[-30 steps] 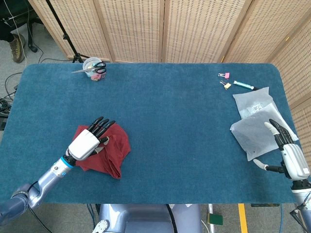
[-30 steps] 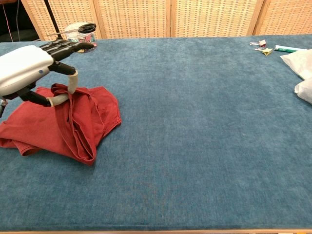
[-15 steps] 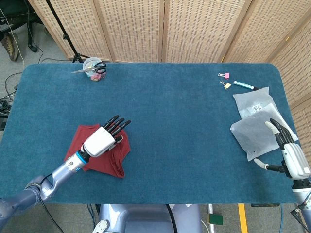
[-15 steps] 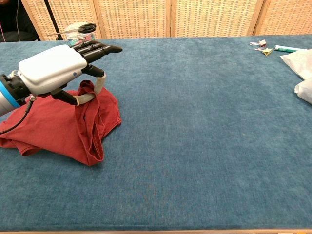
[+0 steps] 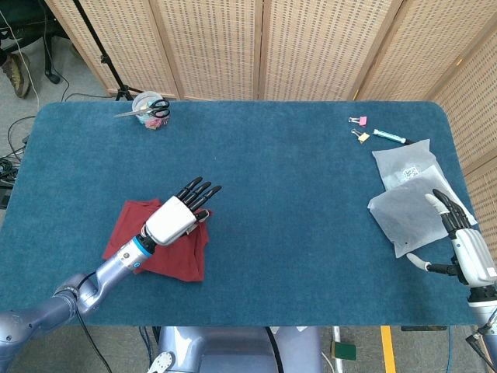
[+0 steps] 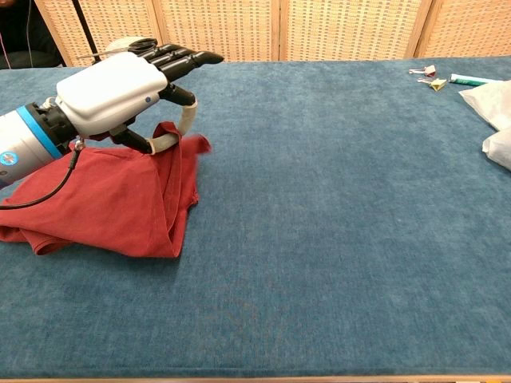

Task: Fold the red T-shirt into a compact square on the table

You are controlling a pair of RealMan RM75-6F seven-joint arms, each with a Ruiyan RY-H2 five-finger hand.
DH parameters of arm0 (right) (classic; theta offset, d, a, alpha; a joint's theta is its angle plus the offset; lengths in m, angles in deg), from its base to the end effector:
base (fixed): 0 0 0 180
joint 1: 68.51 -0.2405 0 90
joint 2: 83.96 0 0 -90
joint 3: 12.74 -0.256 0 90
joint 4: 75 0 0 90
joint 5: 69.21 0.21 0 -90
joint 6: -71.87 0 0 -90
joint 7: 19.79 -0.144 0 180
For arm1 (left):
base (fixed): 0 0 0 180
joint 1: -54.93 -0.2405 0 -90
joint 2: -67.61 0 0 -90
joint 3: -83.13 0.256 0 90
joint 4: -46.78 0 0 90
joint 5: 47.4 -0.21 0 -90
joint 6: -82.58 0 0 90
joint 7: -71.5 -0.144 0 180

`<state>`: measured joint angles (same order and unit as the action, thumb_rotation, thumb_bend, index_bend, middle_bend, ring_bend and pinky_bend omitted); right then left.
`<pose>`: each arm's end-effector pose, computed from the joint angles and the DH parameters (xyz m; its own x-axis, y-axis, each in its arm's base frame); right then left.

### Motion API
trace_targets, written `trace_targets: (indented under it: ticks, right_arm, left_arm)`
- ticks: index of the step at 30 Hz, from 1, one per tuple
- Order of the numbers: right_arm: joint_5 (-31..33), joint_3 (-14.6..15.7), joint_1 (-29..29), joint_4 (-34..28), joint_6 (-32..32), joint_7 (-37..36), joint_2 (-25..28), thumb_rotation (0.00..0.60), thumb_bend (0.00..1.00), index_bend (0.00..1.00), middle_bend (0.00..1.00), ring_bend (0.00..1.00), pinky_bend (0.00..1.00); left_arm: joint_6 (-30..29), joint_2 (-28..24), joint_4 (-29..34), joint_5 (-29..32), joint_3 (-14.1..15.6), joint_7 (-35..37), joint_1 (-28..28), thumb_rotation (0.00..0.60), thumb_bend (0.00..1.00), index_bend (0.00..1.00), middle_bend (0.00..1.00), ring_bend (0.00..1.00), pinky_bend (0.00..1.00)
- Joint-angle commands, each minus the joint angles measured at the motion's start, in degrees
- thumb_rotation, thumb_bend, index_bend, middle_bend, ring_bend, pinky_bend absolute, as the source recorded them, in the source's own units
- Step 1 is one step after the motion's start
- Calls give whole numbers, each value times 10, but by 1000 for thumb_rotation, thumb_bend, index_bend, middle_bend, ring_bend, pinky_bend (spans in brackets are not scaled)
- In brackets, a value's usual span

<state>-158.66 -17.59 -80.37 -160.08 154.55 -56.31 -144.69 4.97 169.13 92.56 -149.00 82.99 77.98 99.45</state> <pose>-0.3059 -0.2293 0.1888 -0.0366 -0.0331 0.9988 -0.9851 -0.1667 -0.0416 -0.1578 0.3491 -0.0283 0.4942 -0.1638 0.8538 0.5070 -0.7435 -0.4361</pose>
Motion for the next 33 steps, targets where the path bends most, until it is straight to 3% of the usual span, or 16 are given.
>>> trace_targets:
  ticks: [1,13,20,21,22,26,28,33]
  right_arm:
    - [0,0,0,0,0,-1,0,600,0,0,0,0,0]
    - [0,0,-1,1,-3,-7,1,600,0,0,0,0,0]
    - [4,0,-3,5,-8,-14,2,600,0,0,0,0,0]
    - [3,0,-3,5,-9,-15,1,600,0,0,0,0,0]
    - [3,0,-3,6,-10,-15,1,600,0,0,0,0,0]
    - [4,0,-4,8,-13,-18,0,600,0,0,0,0,0]
    - [4,0,-5,9,-13,-19,0,600,0,0,0,0,0]
    - [4,1,-5,10,-14,-19,0,600,0,0,0,0,0]
  left_arm:
    - [11,2,5,4,-3,-10,8,600,537,695,0,0,0]
    - [62,27,-10,24,-14,-46,37,600,535,695,0,0,0]
    - [109,67,-52,40,-14,-66,53,600,523,690,0,0,0]
    - [114,71,-56,43,-15,-67,55,600,514,663,0,0,0]
    - [117,75,-59,46,-17,-66,56,600,490,575,0,0,0]
    - [120,90,-63,63,-30,-68,58,600,367,62,0,0,0]
    - [119,92,-60,69,-35,-64,59,600,321,0,0,0,0]
    - [116,80,-32,87,-54,-62,62,600,251,0,0,0,0]
